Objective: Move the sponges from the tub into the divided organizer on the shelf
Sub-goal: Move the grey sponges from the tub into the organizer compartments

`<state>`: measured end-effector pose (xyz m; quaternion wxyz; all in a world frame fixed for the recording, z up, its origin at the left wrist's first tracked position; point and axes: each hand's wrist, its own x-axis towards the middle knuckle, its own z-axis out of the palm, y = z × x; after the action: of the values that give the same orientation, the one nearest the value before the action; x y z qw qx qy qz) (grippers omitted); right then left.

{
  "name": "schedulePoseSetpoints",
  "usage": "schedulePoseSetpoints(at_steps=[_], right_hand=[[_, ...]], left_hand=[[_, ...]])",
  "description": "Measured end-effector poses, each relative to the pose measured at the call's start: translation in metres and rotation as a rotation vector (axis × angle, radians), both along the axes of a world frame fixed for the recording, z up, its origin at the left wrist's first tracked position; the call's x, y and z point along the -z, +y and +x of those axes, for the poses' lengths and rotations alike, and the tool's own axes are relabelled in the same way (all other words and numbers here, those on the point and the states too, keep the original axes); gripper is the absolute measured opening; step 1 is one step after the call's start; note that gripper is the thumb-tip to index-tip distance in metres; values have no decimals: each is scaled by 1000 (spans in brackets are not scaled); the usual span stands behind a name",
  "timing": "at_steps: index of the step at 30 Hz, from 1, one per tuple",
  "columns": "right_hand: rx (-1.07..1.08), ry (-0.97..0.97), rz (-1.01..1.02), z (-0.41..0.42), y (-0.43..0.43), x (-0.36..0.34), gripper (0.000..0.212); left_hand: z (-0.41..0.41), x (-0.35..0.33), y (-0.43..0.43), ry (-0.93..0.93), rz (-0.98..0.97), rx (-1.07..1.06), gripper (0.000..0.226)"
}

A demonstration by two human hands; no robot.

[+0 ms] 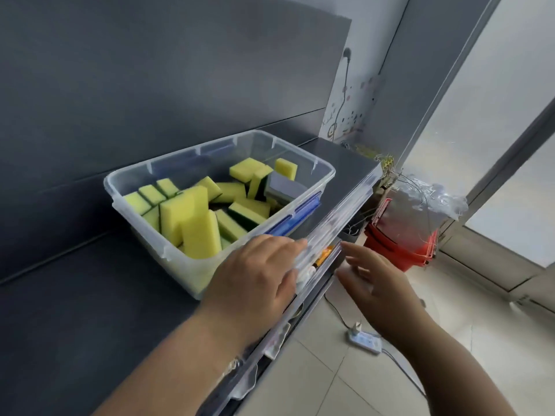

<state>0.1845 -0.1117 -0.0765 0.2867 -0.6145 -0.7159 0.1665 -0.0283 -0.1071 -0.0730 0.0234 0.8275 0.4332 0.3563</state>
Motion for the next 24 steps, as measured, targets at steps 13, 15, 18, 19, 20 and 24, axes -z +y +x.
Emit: schedulePoseSetpoints(at_steps=[13,15,18,19,20,24], right_hand=[[-228,165,165,-3,176,-33,32],[-308,130,149,-13,217,-37,29],[-475,-117,34,-34,273,-35,34],[-538,-238,-25,-42,289,-31,37],[-592,-364,-81,-49,302,-27,40],[-694,-818,-71,-72,330,-15,43]], left_hand=[[-23,-11,103,90,3,-335,40],[-25,-13,111,86,14,-446,41],[-23,-16,118,66,11,-599,42],[-19,-17,119,55,7,-647,42],[-16,-18,119,47,-2,-692,42],[0,-23,121,75,-47,-863,43]])
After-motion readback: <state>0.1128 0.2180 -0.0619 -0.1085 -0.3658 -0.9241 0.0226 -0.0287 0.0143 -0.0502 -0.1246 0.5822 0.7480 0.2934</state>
